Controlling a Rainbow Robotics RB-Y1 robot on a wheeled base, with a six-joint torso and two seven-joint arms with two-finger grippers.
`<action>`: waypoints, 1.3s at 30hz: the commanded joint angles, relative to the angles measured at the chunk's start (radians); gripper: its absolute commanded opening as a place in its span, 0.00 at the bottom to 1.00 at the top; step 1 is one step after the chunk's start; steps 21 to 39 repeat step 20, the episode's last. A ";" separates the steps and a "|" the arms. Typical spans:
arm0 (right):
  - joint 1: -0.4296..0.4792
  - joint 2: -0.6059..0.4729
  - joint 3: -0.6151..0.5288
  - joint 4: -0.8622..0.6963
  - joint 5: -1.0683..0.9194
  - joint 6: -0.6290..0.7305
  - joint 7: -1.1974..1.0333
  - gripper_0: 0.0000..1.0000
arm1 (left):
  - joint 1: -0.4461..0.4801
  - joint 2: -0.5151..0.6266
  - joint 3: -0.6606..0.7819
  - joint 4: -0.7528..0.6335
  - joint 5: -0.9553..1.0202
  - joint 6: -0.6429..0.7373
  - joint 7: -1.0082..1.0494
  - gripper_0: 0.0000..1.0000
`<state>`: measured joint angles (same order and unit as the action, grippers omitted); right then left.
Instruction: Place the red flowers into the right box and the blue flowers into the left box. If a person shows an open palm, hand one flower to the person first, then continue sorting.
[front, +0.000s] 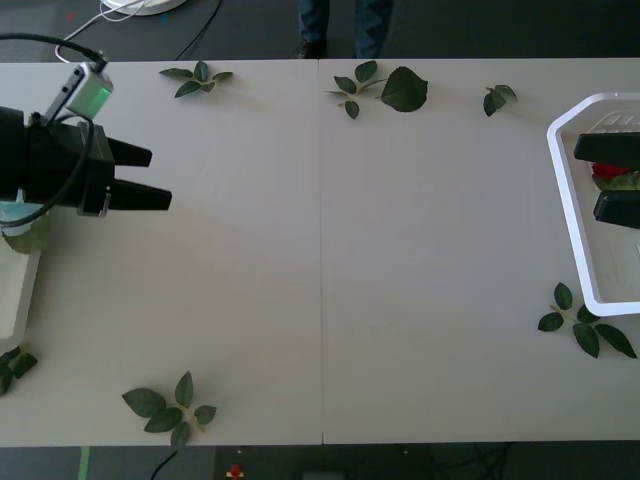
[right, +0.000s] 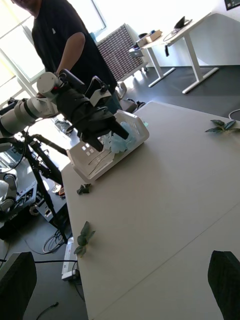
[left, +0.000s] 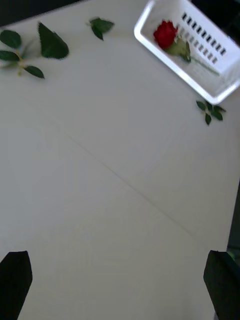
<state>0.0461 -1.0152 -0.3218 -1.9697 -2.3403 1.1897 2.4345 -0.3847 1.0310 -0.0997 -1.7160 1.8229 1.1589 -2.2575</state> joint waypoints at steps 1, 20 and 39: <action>0.015 -0.045 -0.023 -0.028 -0.016 0.005 0.021 1.00 | 0.004 0.009 0.046 0.006 -0.033 0.010 -0.131 1.00; 0.015 -0.045 -0.023 -0.028 -0.016 0.005 0.021 1.00 | 0.004 0.006 0.107 0.059 -0.073 0.120 -0.448 1.00; 0.015 -0.045 -0.023 -0.028 -0.016 0.005 0.021 1.00 | 0.004 0.006 0.107 0.059 -0.073 0.120 -0.448 1.00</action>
